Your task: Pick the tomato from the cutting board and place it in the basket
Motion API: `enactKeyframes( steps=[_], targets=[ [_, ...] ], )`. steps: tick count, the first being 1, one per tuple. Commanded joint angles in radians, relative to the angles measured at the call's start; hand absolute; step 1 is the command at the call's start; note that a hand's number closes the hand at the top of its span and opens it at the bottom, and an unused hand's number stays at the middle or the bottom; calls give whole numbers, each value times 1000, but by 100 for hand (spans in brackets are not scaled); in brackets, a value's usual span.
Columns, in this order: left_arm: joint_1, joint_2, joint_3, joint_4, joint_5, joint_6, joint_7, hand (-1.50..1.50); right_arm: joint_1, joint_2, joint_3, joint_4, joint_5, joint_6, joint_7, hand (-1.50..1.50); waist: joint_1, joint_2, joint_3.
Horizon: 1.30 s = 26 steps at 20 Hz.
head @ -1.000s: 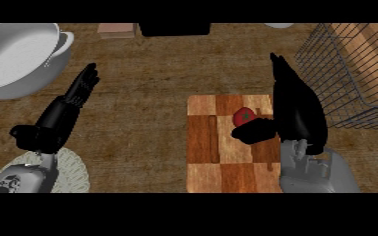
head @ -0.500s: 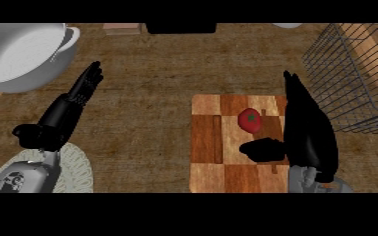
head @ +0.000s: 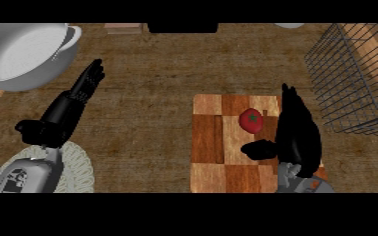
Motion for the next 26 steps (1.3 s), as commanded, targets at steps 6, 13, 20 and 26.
enactKeyframes(
  steps=[6,13,20,26],
  targets=[
    [-30,-30,66,26,-28,-76,2,0,15,-3,-75,57,-7,-65,-94,-150,-1,0,0],
    [-12,-82,64,-25,-77,-58,48,0,-15,25,74,88,21,-154,9,-150,1,0,0],
    [-4,-79,97,-27,-79,-108,28,0,-43,25,0,170,18,-94,-17,-150,1,0,0],
    [8,-129,82,3,-121,-99,-1,0,-50,21,-33,236,1,-114,-56,-150,0,0,0]
  ],
)
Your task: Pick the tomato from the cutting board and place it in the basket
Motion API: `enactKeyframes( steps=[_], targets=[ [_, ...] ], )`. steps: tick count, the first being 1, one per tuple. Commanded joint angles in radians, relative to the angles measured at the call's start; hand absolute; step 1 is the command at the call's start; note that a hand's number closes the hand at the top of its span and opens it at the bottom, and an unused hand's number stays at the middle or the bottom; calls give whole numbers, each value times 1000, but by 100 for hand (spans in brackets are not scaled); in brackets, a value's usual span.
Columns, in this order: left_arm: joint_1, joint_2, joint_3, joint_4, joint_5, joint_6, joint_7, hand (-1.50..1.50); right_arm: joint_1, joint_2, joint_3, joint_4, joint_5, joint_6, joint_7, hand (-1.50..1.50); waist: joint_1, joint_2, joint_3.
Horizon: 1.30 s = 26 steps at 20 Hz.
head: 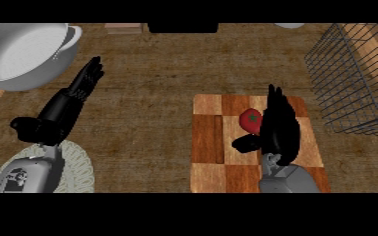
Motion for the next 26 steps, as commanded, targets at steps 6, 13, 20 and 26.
enactKeyframes(
  steps=[6,13,20,26],
  targets=[
    [-31,-31,10,-40,-31,3,84,0,-7,2,-36,174,-9,-124,-72,-150,1,0,0],
    [3,-65,-4,-4,-73,-9,-15,0,-95,2,-25,248,-44,-91,24,-150,1,0,0],
    [45,-64,25,-15,-70,-26,-31,0,-34,1,-53,282,-79,-113,-66,-150,1,0,0],
    [-22,-76,36,23,-59,-30,4,0,-163,1,-93,409,-171,-77,-105,150,3,1,0]
  ],
)
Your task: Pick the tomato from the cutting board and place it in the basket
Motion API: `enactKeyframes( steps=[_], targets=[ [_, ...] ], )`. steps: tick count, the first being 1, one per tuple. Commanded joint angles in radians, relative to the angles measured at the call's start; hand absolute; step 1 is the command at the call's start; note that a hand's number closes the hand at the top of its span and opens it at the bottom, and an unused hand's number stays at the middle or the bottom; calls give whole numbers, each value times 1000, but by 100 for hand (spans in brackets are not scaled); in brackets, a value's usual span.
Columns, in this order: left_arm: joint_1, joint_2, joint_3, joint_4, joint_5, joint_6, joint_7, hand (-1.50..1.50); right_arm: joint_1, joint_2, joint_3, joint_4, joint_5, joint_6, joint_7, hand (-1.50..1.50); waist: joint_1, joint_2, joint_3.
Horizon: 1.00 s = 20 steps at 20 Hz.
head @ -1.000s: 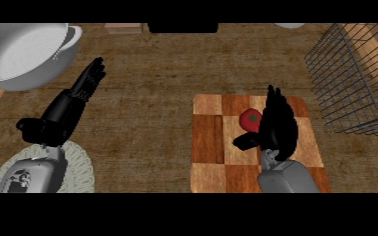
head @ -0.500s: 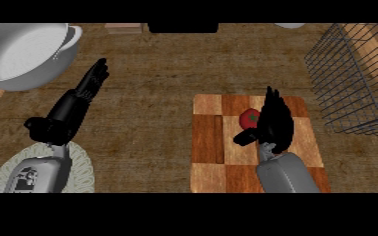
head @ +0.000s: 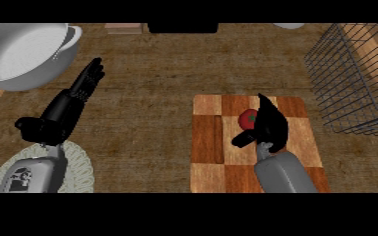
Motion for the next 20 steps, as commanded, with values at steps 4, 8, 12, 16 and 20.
enactKeyframes(
  steps=[4,8,12,16,20],
  targets=[
    [31,-10,11,-56,1,2,21,0,16,-3,7,66,-23,34,-75,150,2,3,3],
    [30,0,7,-39,-5,-26,-6,0,-48,8,64,103,3,28,5,150,4,3,3],
    [-36,-12,21,-30,8,-4,51,0,-17,-41,76,127,55,46,-110,150,0,3,3],
    [53,4,8,-53,-10,-23,8,0,75,-149,163,4,24,121,-302,150,-1,-2,3],
    [28,-7,8,-33,-20,-5,8,0,210,-259,379,-118,31,143,-606,150,-22,-11,4]
  ],
)
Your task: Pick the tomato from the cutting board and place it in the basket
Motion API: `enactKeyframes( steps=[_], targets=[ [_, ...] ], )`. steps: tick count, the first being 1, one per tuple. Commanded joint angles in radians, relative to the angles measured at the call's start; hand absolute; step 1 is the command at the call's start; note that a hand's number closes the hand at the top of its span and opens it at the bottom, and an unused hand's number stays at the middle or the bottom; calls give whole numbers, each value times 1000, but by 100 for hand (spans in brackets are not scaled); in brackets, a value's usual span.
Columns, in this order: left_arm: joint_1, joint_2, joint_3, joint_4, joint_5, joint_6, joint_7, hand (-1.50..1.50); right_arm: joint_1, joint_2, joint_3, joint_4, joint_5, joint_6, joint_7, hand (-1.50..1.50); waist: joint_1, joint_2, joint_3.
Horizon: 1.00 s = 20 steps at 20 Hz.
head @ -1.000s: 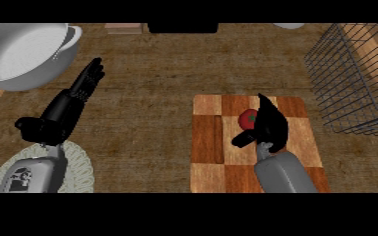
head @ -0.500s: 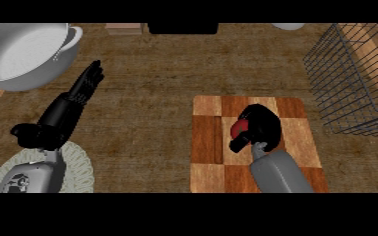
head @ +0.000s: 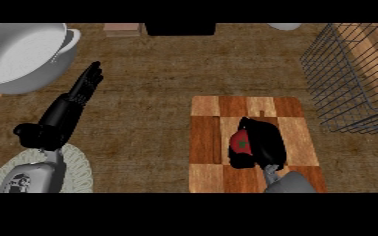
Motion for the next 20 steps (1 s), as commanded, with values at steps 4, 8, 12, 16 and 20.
enactKeyframes(
  steps=[4,8,12,16,20],
  targets=[
    [16,-3,13,10,-10,20,0,0,296,-305,134,-278,-64,-50,-427,150,-35,10,6],
    [10,-2,10,-23,0,14,28,0,437,-367,34,-455,-290,-67,-551,150,-23,14,6],
    [6,-10,5,-38,5,16,42,0,521,-362,-38,-668,-505,-73,-629,150,-46,10,7],
    [28,30,44,-10,15,-7,-1,0,622,-404,-142,-899,-660,-84,-677,150,-43,11,6],
    [22,-13,6,-64,-12,32,35,0,802,-464,-272,-1129,-784,-64,-644,150,-38,9,6]
  ],
)
